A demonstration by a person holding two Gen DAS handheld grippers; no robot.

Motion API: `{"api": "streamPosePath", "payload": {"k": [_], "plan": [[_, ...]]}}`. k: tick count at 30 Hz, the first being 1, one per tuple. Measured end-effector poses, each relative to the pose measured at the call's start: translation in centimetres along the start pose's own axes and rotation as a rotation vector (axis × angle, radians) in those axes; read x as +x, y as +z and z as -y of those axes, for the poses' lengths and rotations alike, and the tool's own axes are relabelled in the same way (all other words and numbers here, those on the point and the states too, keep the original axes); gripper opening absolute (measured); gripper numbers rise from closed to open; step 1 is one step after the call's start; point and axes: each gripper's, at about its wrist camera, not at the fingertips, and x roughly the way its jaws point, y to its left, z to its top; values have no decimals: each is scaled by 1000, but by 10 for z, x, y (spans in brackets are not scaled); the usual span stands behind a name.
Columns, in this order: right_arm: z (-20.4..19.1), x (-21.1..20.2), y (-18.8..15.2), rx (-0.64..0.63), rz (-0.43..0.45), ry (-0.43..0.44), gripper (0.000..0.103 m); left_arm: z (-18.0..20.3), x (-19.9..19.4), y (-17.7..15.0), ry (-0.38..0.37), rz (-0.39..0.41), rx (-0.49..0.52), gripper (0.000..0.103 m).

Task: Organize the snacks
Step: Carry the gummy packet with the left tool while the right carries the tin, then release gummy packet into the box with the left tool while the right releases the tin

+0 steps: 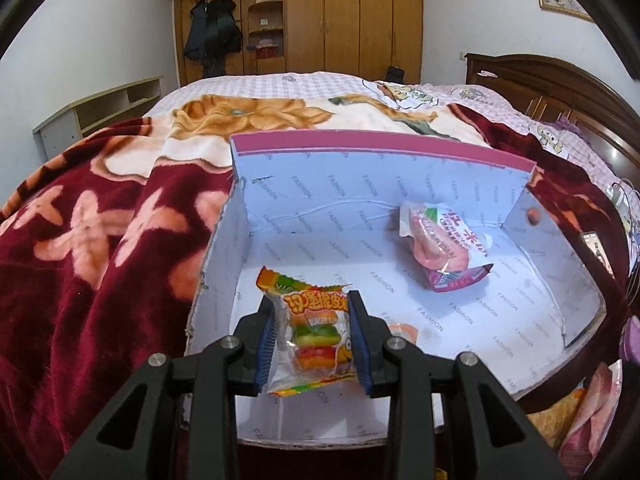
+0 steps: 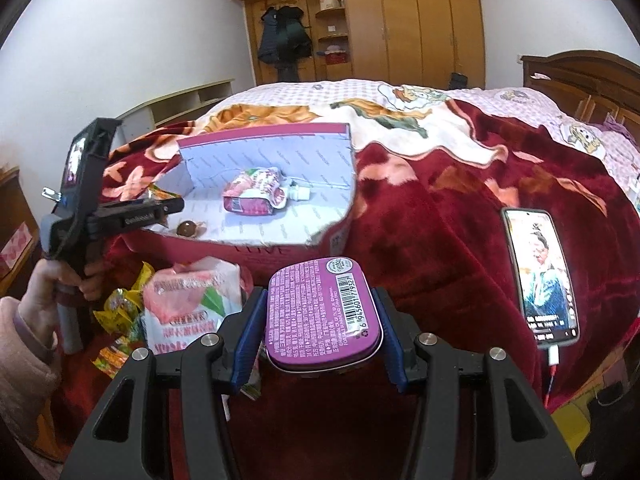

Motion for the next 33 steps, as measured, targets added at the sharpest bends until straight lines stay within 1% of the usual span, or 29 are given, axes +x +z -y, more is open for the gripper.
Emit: {"api": "streamPosePath", "payload": {"k": [7, 17, 22, 25, 28, 30, 33], "plan": [[-6, 7, 15, 14, 2, 56, 53, 2, 1, -2, 13, -4, 10, 35], [-27, 25, 44, -30, 21, 88, 53, 2, 2, -2, 15, -4, 12, 35], [-34, 42, 58, -36, 17, 113, 53, 3, 2, -2, 14, -5, 12, 35], [-38, 53, 64, -32, 5, 119, 53, 3, 3, -3, 8, -6, 15, 40], [-41, 62, 67, -36, -5, 118, 53, 4, 4, -4, 2, -8, 25, 46], [-42, 67, 69, -38, -9, 118, 53, 4, 5, -5, 4, -11, 27, 54], [-42, 72, 70, -39, -12, 114, 53, 0, 7, -5, 1, -17, 15, 54]]}}
